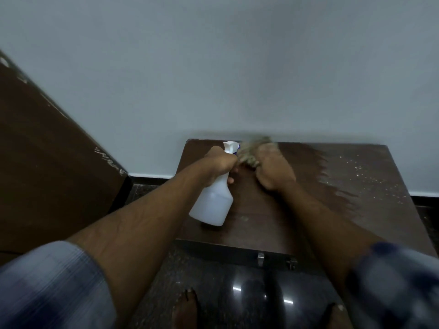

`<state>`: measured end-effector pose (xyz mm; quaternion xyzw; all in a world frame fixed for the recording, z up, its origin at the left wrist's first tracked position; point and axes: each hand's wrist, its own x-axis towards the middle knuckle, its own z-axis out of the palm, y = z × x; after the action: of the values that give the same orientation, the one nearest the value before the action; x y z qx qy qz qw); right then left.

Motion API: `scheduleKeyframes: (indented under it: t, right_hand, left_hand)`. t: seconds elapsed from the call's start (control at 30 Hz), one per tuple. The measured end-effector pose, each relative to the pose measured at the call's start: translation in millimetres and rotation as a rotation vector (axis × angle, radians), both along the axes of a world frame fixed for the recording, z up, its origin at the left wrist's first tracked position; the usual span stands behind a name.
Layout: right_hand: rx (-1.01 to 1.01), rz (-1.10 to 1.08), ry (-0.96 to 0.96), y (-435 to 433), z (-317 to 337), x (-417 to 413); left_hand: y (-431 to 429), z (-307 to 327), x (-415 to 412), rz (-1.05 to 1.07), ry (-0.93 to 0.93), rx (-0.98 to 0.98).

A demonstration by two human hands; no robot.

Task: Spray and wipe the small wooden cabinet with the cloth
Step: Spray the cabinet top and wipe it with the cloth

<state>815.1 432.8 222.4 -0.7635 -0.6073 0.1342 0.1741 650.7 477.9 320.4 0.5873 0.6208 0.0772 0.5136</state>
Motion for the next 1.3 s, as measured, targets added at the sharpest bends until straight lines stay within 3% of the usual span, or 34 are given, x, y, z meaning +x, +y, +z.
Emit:
scheduleKeyframes:
  t: [0.07,0.1,0.2,0.23,0.33,0.37,0.5,0.57,0.7,0.73,0.83,0.87,0.9,0.97,1.0,1.03,1.13,1.17,1.23,1.27,1.3]
  right_hand:
    - [-0.07,-0.404,-0.031,11.6,7.1,-9.5]
    - [-0.069,-0.329,-0.082,17.3,11.2,-25.5]
    - [-0.041,0.22,0.014,33.5,7.9,-52.8]
    - [-0.048,0.2,0.061,34.0,10.4,-47.1]
    - [-0.023,-0.436,0.093,20.3,9.4,-34.8]
    - [-0.06,-0.52,0.073,13.3,8.5,-42.8]
    - [-0.02,-0.044,-0.067,-5.2,-9.7,-65.1]
    - [-0.027,0.05,-0.103,-9.4,-10.1,-52.3]
    - [-0.112,-0.46,-0.095,13.8,4.5,-63.1]
    - [-0.096,-0.449,-0.133,27.2,8.8,-78.7]
    - [0.003,0.204,-0.052,60.0,9.9,-114.2]
    - [-0.014,0.331,-0.015,67.2,10.8,-112.8]
    - [-0.039,0.291,-0.035,72.3,11.0,-109.3]
    - [-0.06,-0.156,-0.111,71.7,8.0,-112.9]
    - [-0.08,-0.265,-0.14,70.4,7.4,-122.4]
    - [-0.043,-0.193,-0.158,68.9,6.2,-135.1]
    - [0.019,0.318,-0.04,86.4,7.5,-151.1]
    - [0.016,0.323,-0.011,94.6,12.7,-147.6]
    - [0.028,0.132,-0.024,104.7,14.1,-146.4]
    - [0.035,0.14,-0.058,103.7,17.9,-153.1]
    - [0.053,0.294,-0.078,96.9,20.6,-162.2]
  left_hand:
    - [2.9,3.4,-1.3,0.017,-0.012,0.005]
    - [4.1,5.0,-1.7,0.025,-0.014,0.009]
    - [5.3,6.9,-8.7,0.05,0.019,0.02]
    - [6.5,6.7,-13.3,0.053,0.023,0.02]
    - [9.3,8.1,-28.2,0.083,-0.005,0.006]
    - [12.3,8.7,-32.7,0.088,-0.003,0.003]
    - [25.6,17.0,-49.6,0.059,0.006,-0.031]
    - [30.8,20.7,-55.7,0.065,0.004,-0.021]
    - [38.4,22.7,-72.0,0.101,-0.005,-0.001]
    - [40.3,21.1,-77.2,0.122,-0.005,-0.001]
    - [41.0,19.5,-93.0,0.148,0.005,-0.001]
    - [42.3,19.6,-98.2,0.143,0.022,0.003]
    - [44.0,19.8,-104.6,0.143,0.032,0.008]
    - [47.8,18.6,-116.9,0.156,0.029,0.011]
    - [49.8,17.0,-120.4,0.164,0.026,0.007]
    - [50.3,15.4,-121.9,0.168,0.021,0.002]
    - [48.9,12.0,-126.5,0.173,0.006,0.01]
    - [47.8,11.0,-127.4,0.171,0.004,0.01]
    - [45.9,7.4,-127.8,0.171,0.01,-0.007]
    - [44.5,5.5,-128.5,0.17,0.016,-0.014]
    - [41.4,4.3,-130.2,0.168,0.024,-0.017]
